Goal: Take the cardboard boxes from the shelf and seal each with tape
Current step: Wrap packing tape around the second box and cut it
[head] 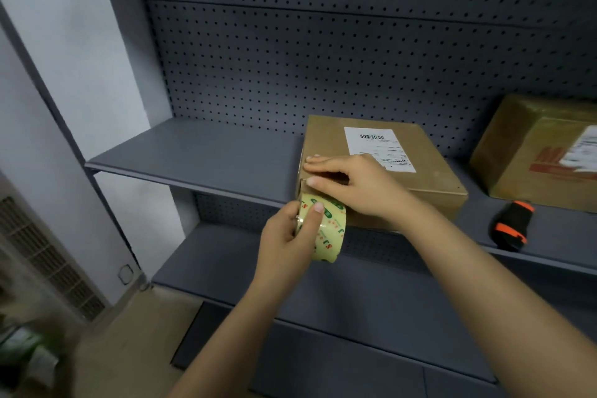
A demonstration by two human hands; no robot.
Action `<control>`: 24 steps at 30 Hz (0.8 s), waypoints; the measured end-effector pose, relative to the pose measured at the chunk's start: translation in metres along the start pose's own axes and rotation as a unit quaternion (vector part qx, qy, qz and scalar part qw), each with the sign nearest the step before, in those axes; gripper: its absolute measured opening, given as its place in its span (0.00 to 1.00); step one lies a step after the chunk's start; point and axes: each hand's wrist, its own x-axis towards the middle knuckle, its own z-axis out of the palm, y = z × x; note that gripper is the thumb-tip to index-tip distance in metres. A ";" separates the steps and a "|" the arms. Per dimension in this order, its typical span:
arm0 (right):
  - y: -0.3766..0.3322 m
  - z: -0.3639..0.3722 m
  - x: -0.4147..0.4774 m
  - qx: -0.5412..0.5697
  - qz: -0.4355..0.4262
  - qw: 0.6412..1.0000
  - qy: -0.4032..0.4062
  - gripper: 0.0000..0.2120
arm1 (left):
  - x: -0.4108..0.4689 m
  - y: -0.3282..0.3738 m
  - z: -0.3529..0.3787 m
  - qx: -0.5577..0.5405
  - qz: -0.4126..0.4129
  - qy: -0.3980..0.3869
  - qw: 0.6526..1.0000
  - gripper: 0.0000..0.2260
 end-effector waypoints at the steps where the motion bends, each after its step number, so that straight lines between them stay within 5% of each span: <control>1: -0.001 0.002 0.001 0.007 0.003 1.000 0.002 0.17 | 0.000 0.000 0.000 -0.002 0.000 0.001 1.000 0.13; 24: 0.006 0.006 0.010 0.027 0.019 0.999 0.020 0.16 | 0.007 -0.025 0.012 -0.037 -0.086 0.035 0.995 0.15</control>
